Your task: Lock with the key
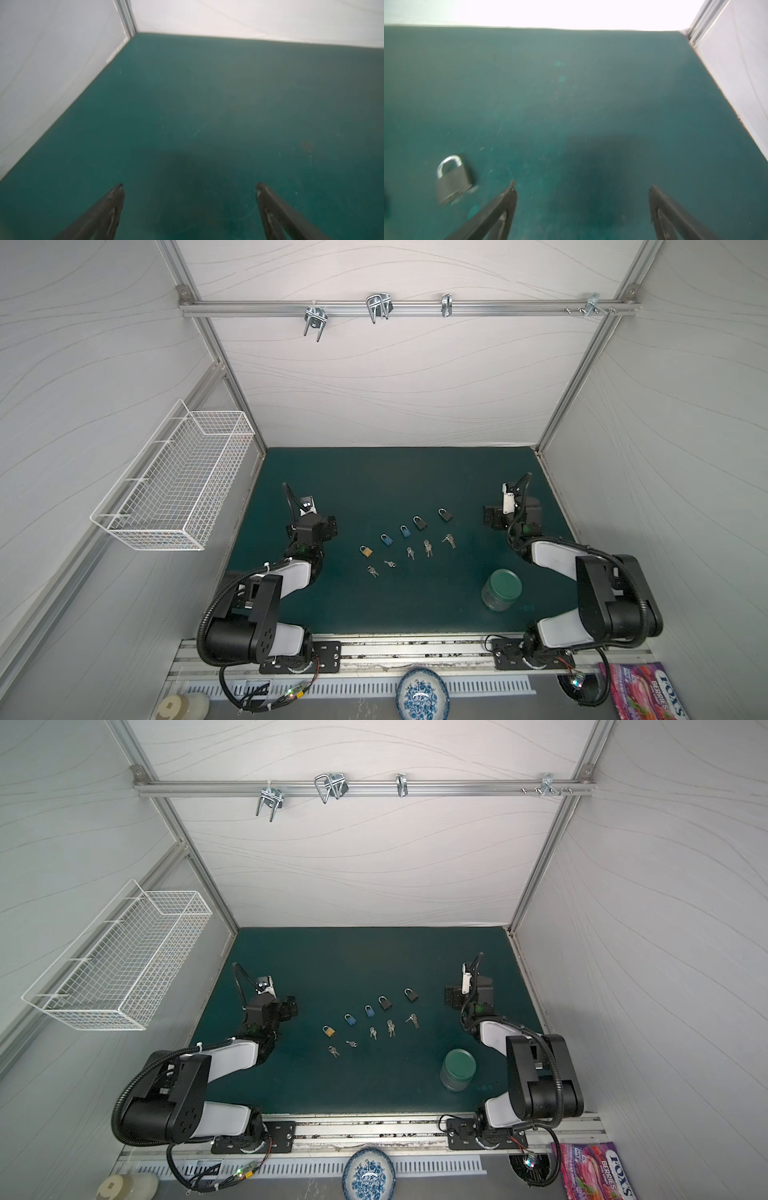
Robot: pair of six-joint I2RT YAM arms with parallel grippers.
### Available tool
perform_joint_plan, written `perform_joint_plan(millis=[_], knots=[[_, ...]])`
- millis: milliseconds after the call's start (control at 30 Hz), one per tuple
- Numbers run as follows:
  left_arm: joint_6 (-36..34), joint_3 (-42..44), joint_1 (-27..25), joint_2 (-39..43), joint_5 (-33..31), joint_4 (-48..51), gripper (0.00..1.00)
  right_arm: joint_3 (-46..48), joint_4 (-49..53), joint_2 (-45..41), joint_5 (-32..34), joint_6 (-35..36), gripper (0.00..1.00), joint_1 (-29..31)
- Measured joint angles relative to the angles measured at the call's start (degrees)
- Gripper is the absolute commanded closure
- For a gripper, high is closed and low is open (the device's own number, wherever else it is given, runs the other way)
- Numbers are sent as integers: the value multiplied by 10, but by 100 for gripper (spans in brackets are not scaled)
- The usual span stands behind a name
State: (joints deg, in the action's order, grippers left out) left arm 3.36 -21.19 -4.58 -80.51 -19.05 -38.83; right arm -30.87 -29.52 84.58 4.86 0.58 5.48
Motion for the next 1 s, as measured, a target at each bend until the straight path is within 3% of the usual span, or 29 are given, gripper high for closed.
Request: perform_joint_plan(millis=[167, 267, 800, 1000], knots=[[5, 17, 42, -67, 21, -95, 1, 51, -89, 48, -12, -4, 1, -3], [12, 4, 59, -80, 39, -70, 1, 57, -97, 54, -23, -3, 1, -3], [1, -12, 32, -81, 37, -83, 1, 52, -125, 54, -37, -4, 1, -4], [1, -21, 50, -85, 63, -71, 1, 52, -125, 54, -38, -4, 1, -4]])
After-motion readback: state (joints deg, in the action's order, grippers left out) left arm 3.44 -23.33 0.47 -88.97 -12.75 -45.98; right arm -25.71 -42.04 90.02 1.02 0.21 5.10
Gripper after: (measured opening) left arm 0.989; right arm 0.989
